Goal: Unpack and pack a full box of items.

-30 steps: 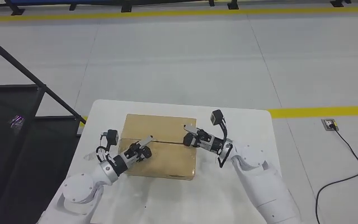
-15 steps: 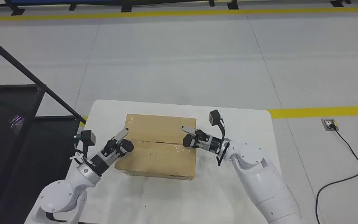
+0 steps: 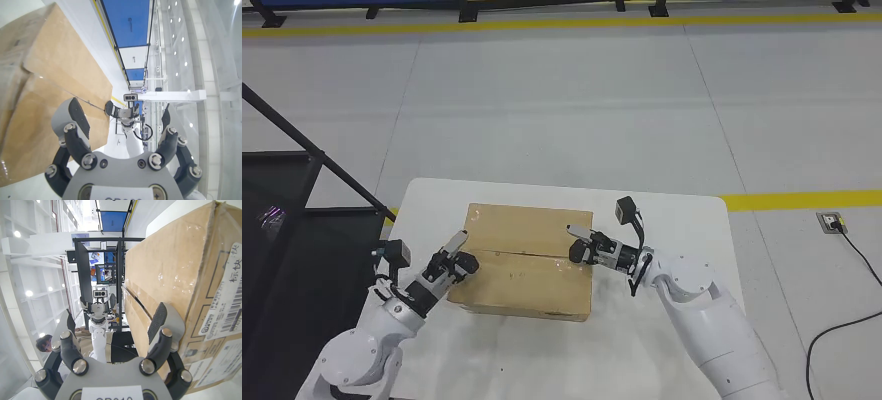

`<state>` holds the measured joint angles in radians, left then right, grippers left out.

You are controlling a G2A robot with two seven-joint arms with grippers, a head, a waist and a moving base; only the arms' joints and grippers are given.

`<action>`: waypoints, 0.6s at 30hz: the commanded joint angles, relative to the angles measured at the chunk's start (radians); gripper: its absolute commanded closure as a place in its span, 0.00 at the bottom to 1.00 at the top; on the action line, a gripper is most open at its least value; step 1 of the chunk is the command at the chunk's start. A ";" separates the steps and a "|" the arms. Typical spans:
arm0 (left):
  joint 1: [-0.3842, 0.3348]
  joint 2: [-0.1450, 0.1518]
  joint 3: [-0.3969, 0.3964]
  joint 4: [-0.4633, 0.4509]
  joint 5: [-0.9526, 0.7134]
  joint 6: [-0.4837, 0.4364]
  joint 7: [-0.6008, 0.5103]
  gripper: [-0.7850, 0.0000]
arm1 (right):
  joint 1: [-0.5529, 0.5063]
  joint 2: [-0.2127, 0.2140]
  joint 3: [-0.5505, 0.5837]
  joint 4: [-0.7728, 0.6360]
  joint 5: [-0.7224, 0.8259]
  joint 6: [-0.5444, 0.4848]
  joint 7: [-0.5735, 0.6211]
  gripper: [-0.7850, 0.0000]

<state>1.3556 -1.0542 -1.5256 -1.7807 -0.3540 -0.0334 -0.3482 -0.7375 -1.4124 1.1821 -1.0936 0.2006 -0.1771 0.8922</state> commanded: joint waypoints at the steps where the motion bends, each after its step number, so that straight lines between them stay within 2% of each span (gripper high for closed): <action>1: 0.028 -0.009 0.008 0.017 -0.042 -0.020 0.104 0.00 | 0.000 0.000 0.000 0.000 0.000 0.000 0.000 0.00; 5: 0.058 -0.018 -0.021 0.088 -0.124 -0.057 0.191 0.00 | 0.000 0.000 0.000 0.000 0.000 0.000 0.000 0.00; 12: 0.076 -0.031 -0.039 0.195 -0.270 -0.090 0.181 0.00 | 0.000 0.000 0.000 0.000 0.000 0.000 0.000 0.00; 18: 0.040 -0.041 -0.007 0.259 -0.276 -0.069 0.176 0.00 | 0.000 0.000 0.000 0.000 0.000 0.000 0.000 0.00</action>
<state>1.4042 -1.0936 -1.5415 -1.5332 -0.6373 -0.1063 -0.1761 -0.7375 -1.4124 1.1821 -1.0936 0.2006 -0.1770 0.8922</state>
